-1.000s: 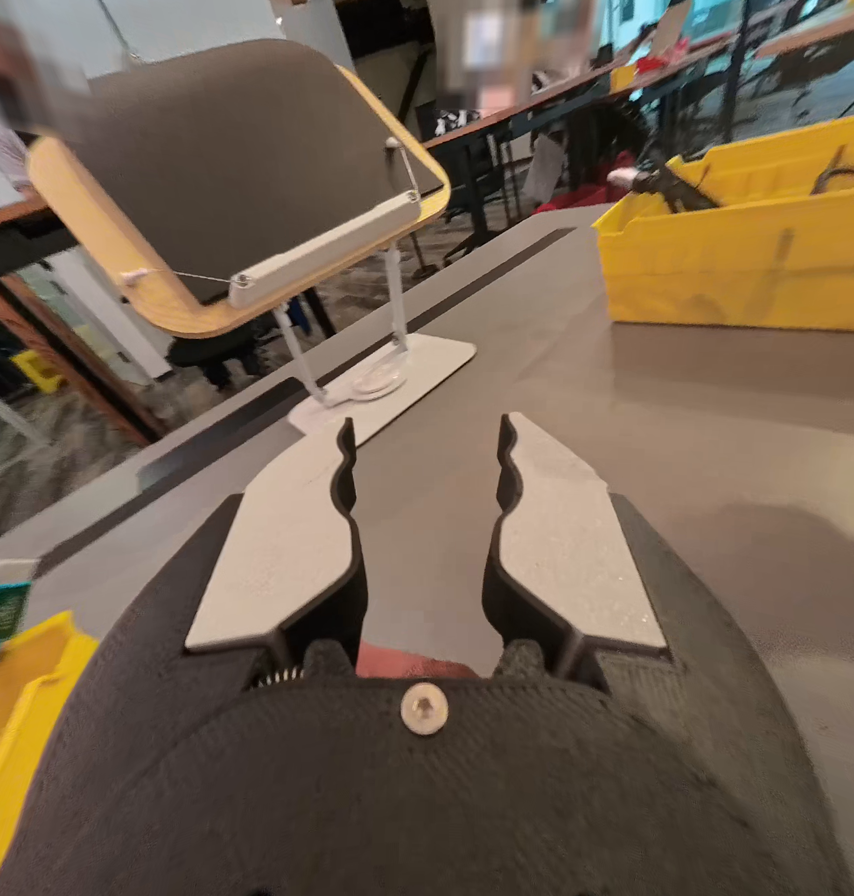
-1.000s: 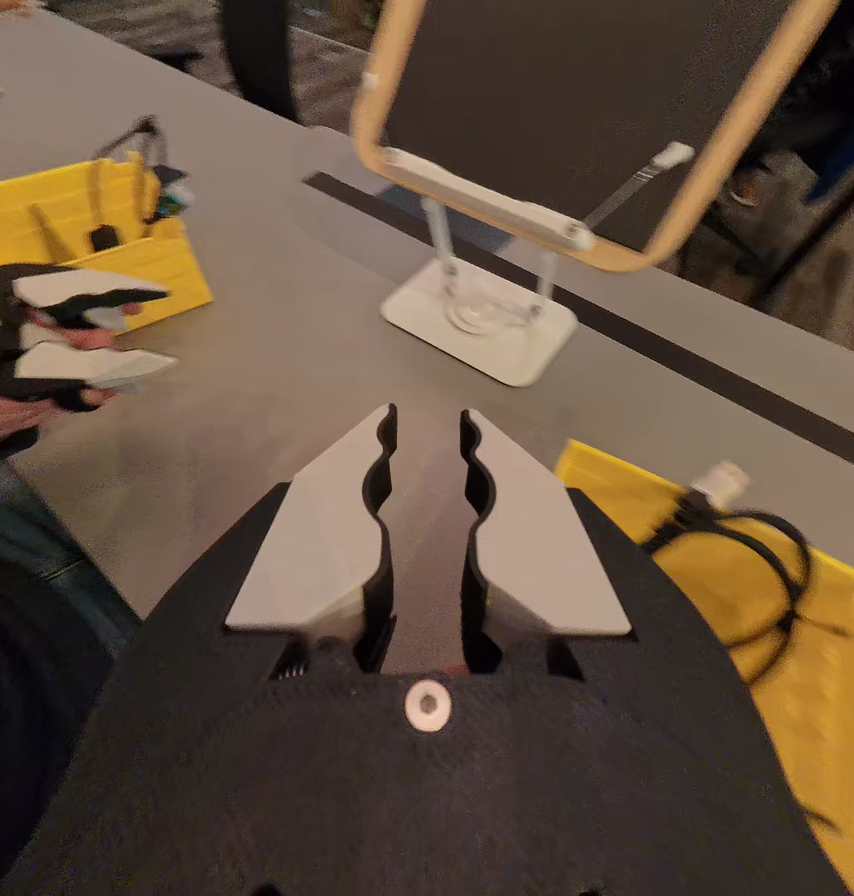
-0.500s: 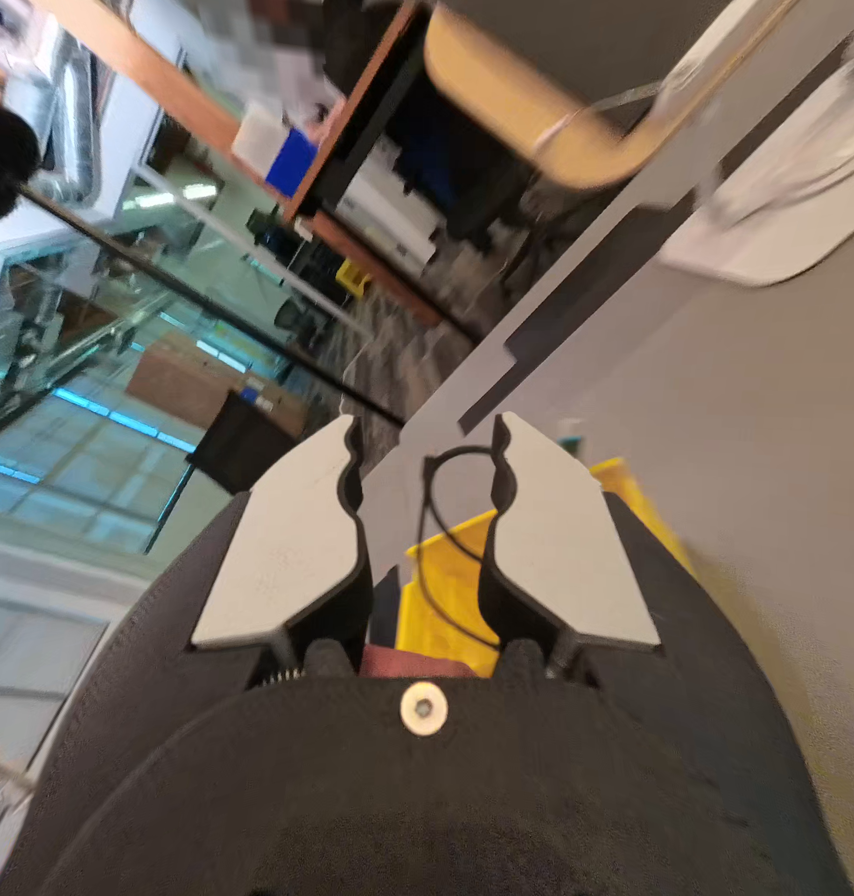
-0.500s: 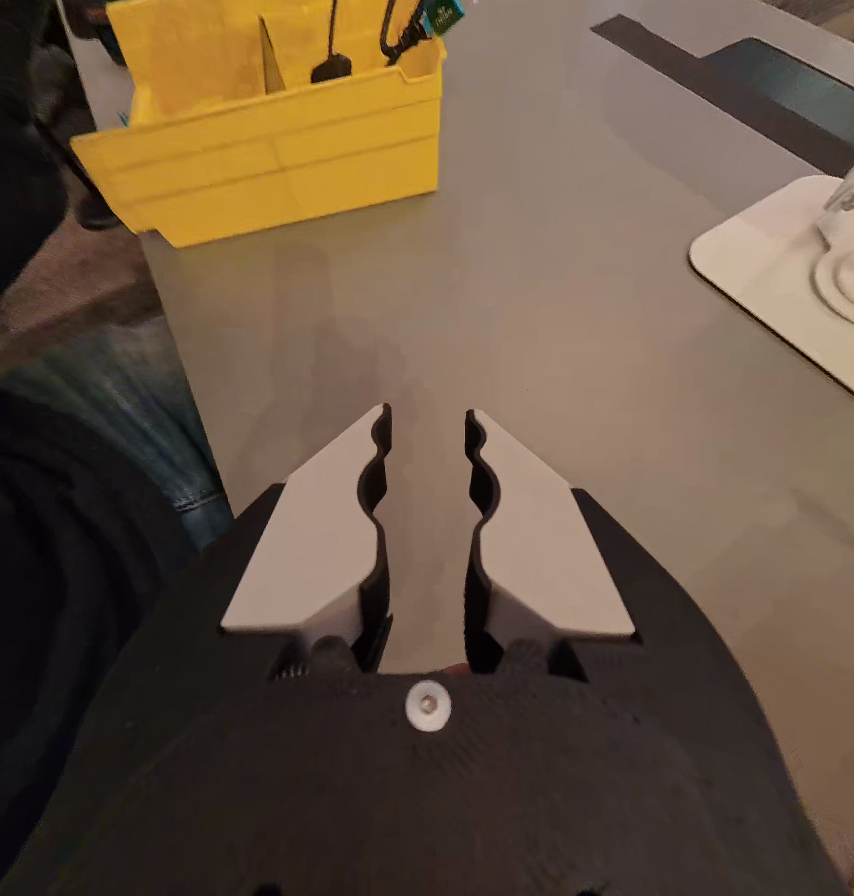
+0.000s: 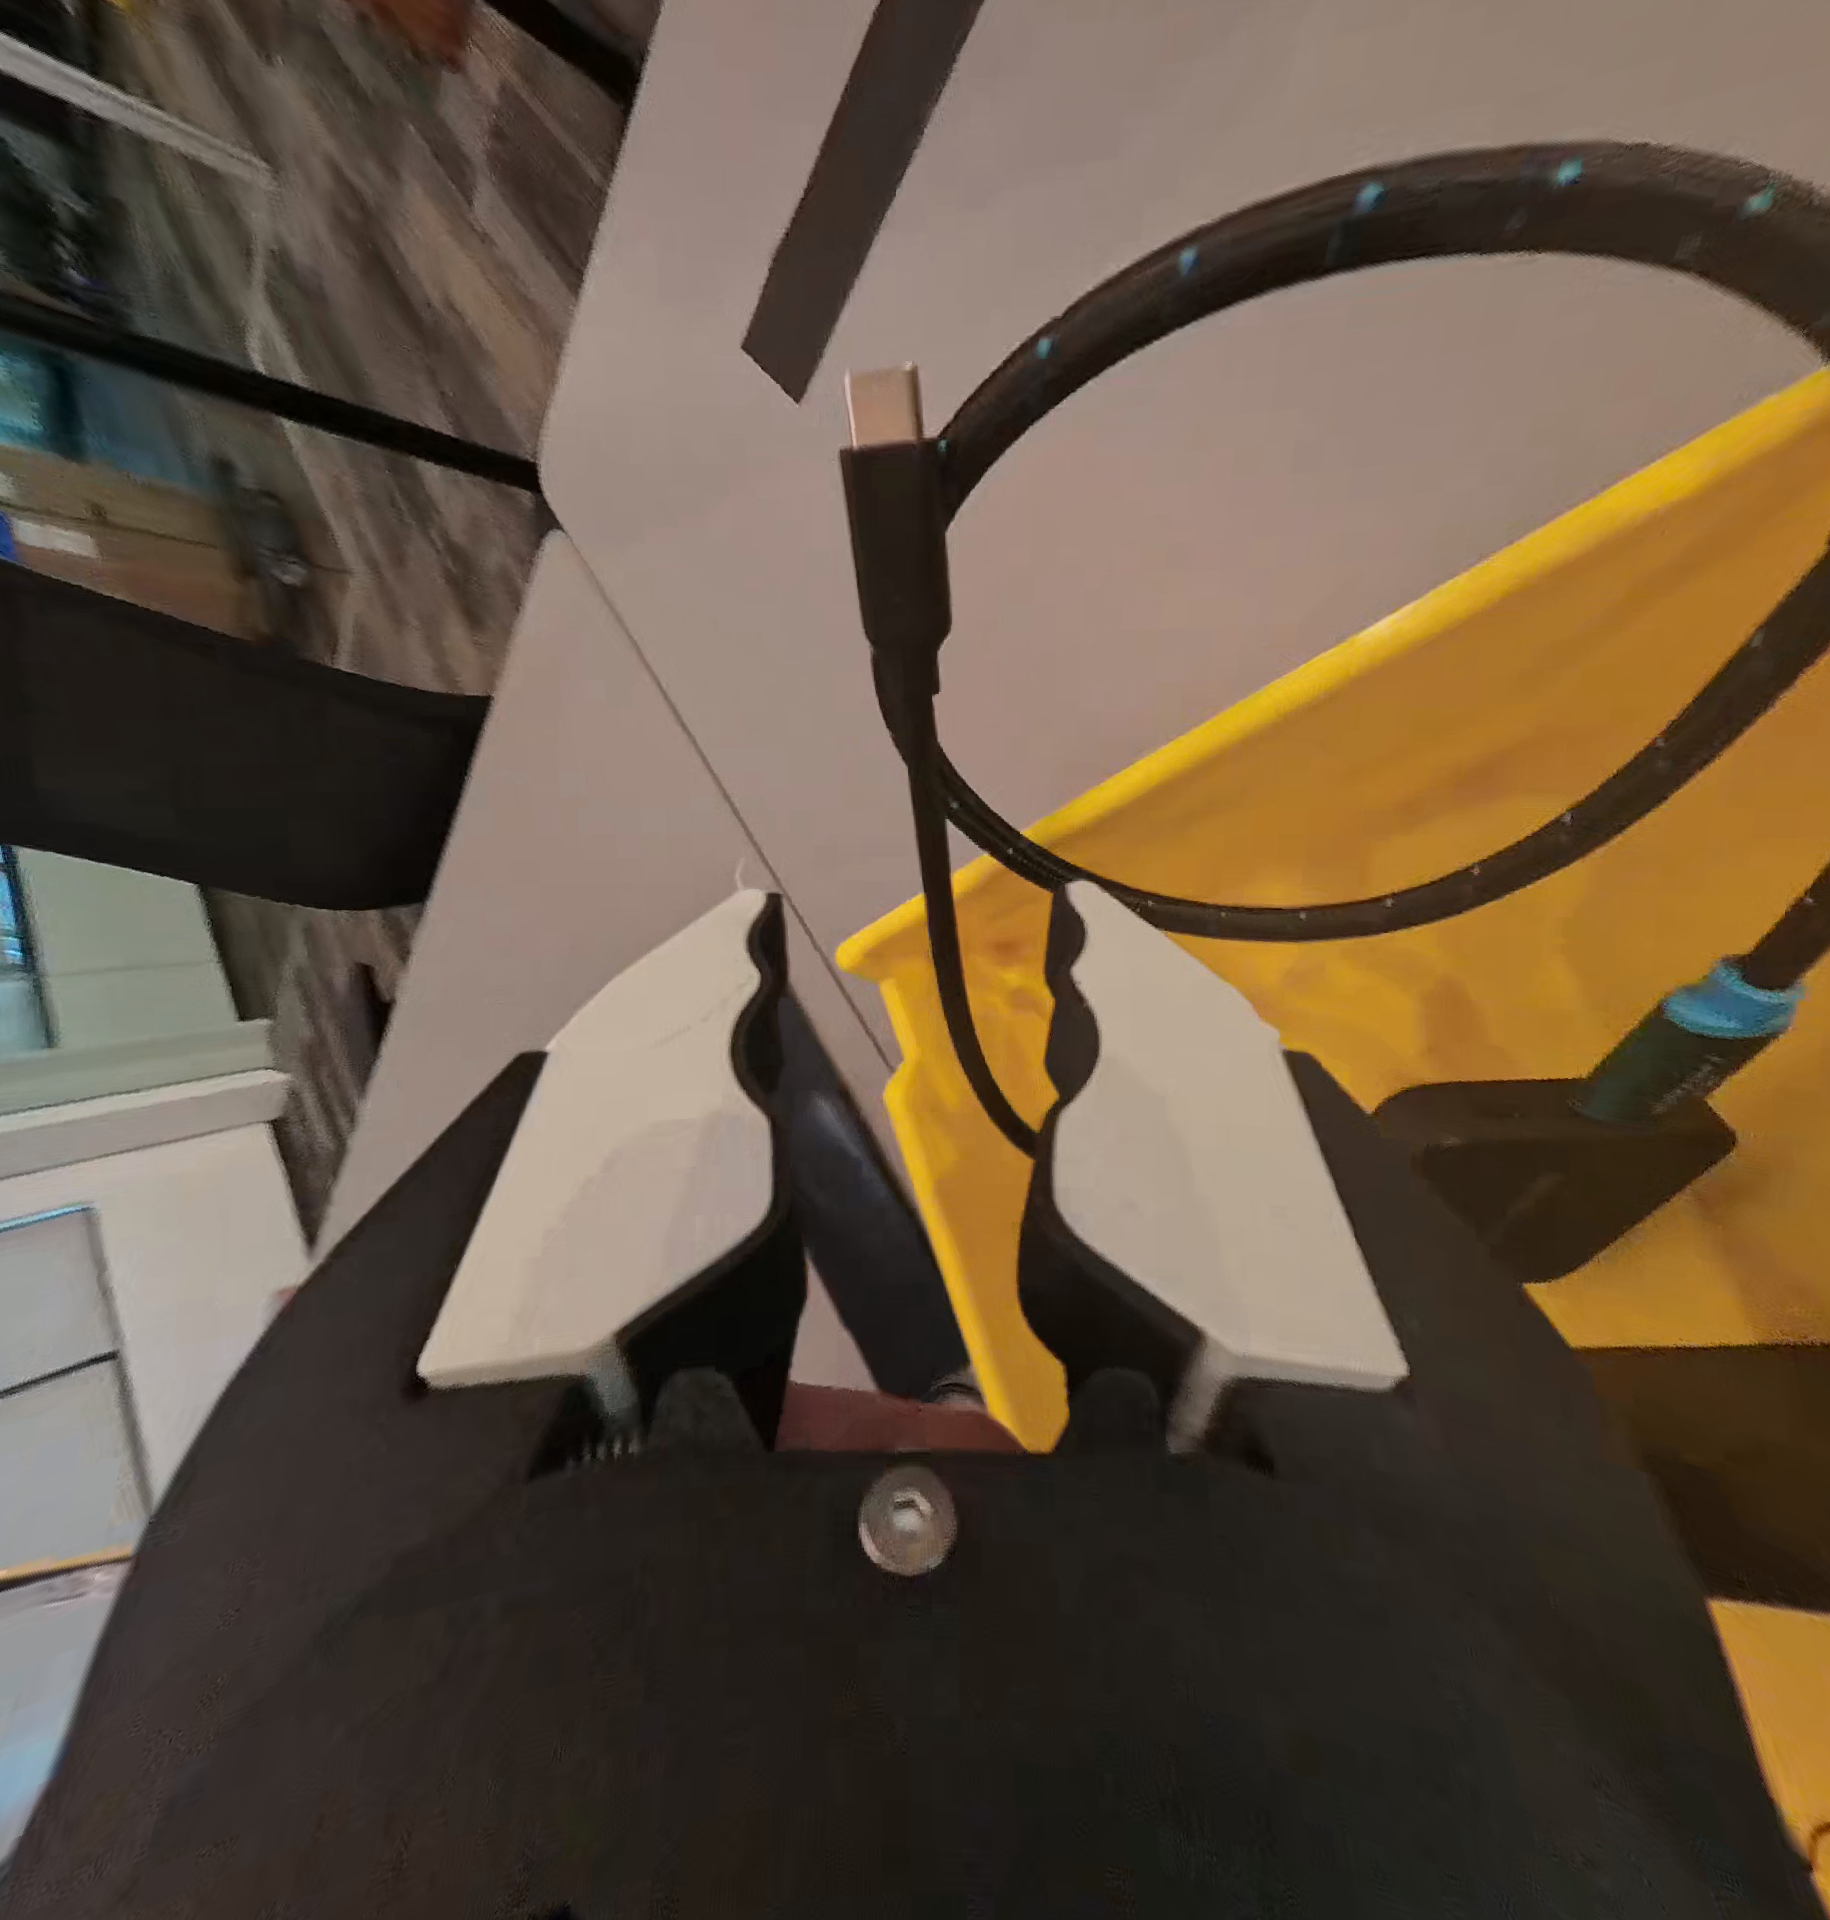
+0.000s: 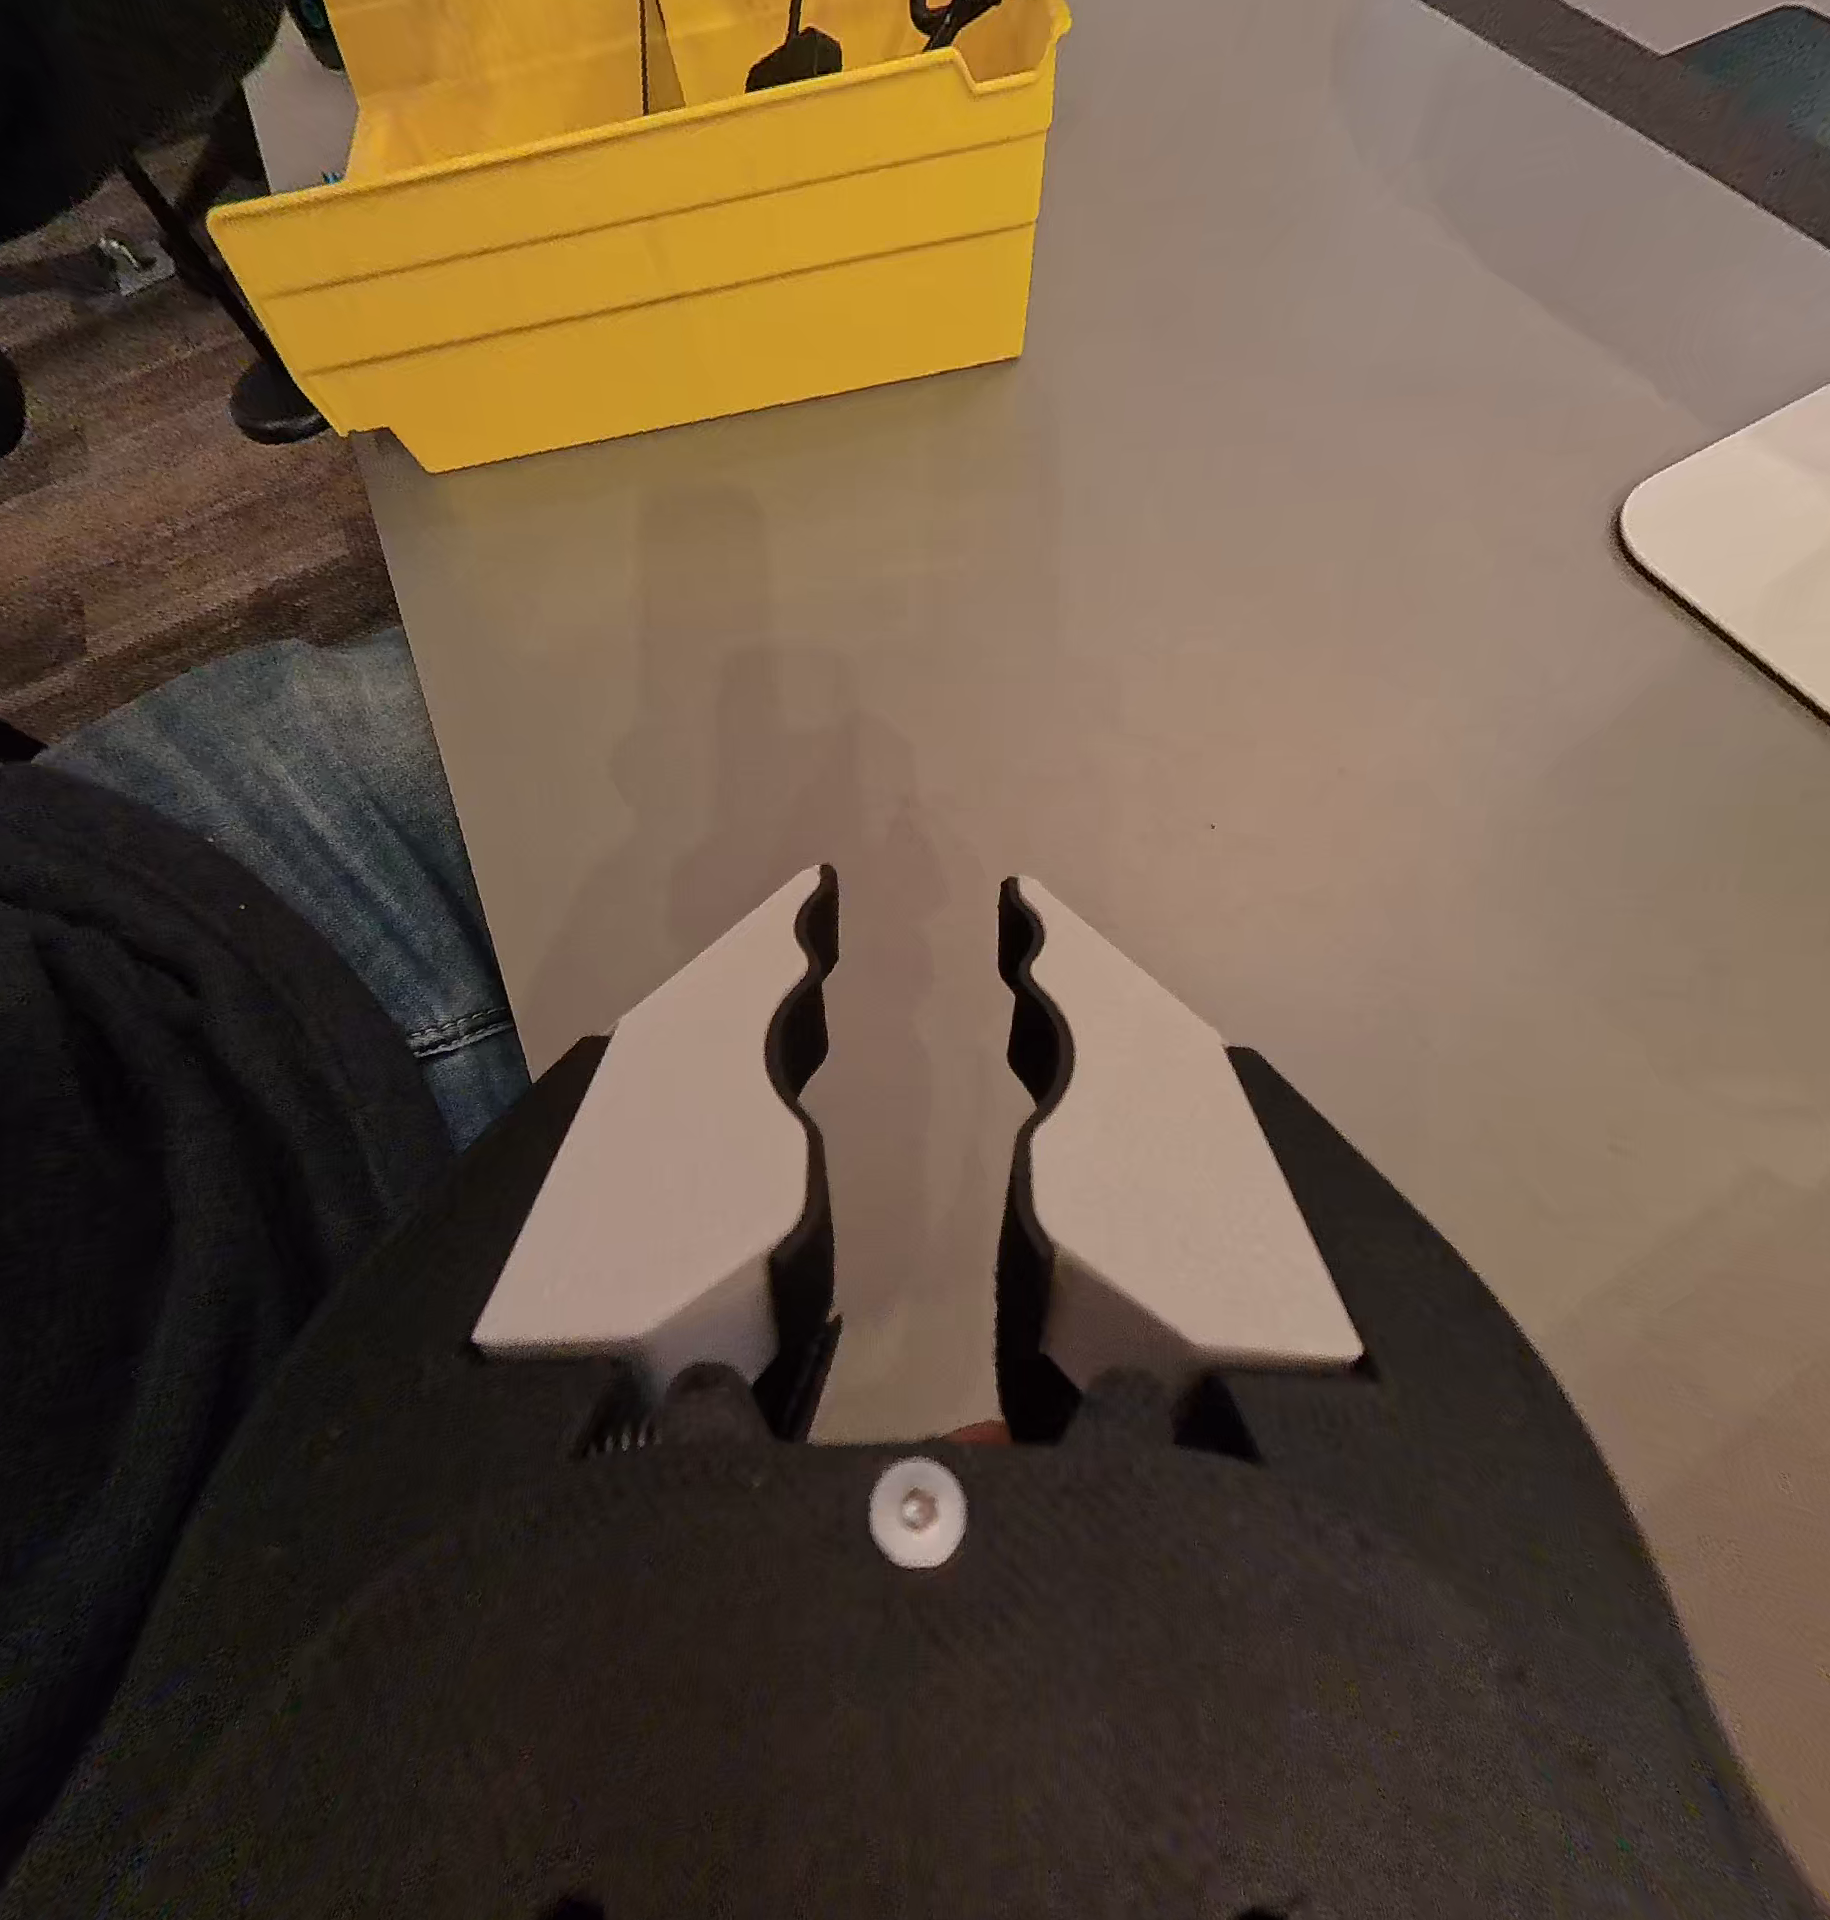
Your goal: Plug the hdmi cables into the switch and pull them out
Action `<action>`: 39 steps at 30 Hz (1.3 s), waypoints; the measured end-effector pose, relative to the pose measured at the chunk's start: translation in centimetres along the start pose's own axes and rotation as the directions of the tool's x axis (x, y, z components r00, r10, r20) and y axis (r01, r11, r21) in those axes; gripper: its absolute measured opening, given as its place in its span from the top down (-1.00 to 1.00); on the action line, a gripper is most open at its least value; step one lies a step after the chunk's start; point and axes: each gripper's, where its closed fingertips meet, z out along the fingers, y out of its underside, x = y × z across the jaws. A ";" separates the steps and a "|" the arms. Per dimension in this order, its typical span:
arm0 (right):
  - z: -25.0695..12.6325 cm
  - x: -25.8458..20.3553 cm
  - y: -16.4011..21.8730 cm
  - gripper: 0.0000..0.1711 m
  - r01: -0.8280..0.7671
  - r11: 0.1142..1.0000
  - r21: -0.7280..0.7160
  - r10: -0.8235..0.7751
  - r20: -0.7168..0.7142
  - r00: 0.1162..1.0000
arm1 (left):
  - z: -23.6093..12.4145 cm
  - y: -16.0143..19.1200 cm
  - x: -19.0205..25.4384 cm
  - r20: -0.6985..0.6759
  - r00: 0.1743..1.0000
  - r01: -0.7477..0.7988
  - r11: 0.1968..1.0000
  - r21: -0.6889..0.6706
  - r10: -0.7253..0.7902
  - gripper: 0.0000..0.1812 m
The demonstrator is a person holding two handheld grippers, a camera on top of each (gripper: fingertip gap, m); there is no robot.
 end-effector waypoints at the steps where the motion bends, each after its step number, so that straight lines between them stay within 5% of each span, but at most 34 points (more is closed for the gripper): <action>1: 0.1 0.0 0.1 0.66 -0.002 1.000 -0.003 0.002 0.004 1.000 | 0.4 0.0 0.1 -0.009 1.000 0.018 1.000 0.004 -0.018 0.58; 5: 0.4 -0.1 0.4 0.66 -0.010 1.000 -0.009 0.010 0.018 1.000 | 0.8 0.0 0.1 0.011 1.000 0.027 0.999 0.016 -0.028 0.96; 12: 0.5 0.0 0.6 0.66 -0.024 1.000 -0.011 0.024 0.026 0.999 | -2.3 -2.1 -2.3 0.126 0.990 0.053 0.990 0.131 -0.070 0.97; 19: 0.6 -0.4 0.6 0.66 -0.016 1.000 -0.018 0.017 0.038 0.999 | -2.9 -1.8 0.5 -0.032 0.999 0.007 0.994 0.110 -0.003 0.97; 23: 0.5 -0.3 0.9 0.66 -0.025 0.999 -0.024 0.026 0.039 0.999 | -3.1 0.5 2.6 -0.127 0.990 -0.046 0.998 0.052 0.052 0.57; 29: 0.8 -0.5 0.9 0.66 -0.025 0.999 -0.028 0.027 0.057 0.998 | -2.7 4.0 6.0 -0.245 0.949 -0.209 0.978 -0.007 0.201 0.36; 35: 0.7 -0.6 1.3 0.65 -0.022 0.999 -0.042 0.025 0.053 0.998 | -6.5 5.5 8.2 -0.475 0.871 -0.133 0.991 0.017 0.125 0.36; 39: 0.8 -0.4 1.2 0.66 -0.043 0.999 -0.032 0.045 0.067 0.997 | -9.2 5.5 6.3 -0.463 0.882 -0.072 0.995 0.066 0.094 0.42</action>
